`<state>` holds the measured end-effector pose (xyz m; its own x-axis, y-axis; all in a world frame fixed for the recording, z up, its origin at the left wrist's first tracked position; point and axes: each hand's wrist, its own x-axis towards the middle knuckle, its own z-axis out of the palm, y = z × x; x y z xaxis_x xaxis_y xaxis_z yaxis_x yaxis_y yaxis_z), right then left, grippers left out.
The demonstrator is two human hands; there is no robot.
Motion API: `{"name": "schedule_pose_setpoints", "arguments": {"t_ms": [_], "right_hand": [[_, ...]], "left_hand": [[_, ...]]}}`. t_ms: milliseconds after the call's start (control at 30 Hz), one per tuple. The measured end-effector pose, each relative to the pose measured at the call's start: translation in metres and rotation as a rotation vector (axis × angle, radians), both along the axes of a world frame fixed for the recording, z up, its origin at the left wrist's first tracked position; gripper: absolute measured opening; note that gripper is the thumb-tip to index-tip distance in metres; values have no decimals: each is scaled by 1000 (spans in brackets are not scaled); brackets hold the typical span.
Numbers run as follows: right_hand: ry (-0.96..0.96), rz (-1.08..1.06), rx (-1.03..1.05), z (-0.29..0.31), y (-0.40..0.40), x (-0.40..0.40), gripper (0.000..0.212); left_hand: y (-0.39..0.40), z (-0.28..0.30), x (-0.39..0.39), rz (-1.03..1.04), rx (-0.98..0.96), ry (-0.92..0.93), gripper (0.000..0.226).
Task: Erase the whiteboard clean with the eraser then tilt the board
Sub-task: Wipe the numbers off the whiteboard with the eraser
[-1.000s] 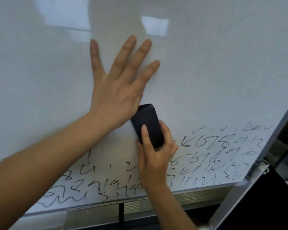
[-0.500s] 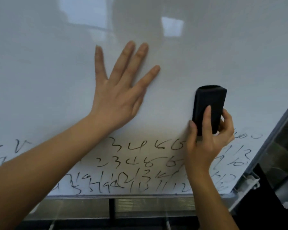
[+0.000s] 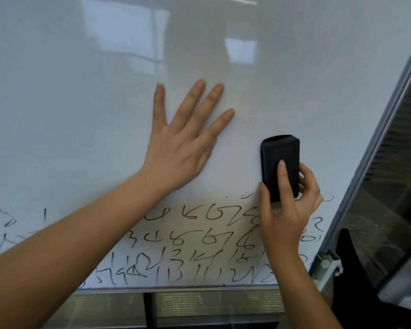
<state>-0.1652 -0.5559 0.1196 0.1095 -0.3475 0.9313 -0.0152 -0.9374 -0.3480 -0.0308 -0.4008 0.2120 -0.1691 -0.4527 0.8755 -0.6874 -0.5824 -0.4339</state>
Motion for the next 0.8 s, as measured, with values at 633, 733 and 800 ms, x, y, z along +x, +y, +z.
{"name": "schedule_pose_setpoints", "arguments": {"t_ms": [633, 733, 800], "right_hand": [[147, 75, -280, -37, 29, 20, 59], [78, 59, -171, -12, 5, 12, 48], [24, 43, -112, 5, -12, 8, 49]], "left_hand": [[-4, -3, 7, 57, 0, -22, 48], [-4, -4, 9, 52, -2, -23, 48], [-3, -4, 10, 56, -7, -27, 48]]}}
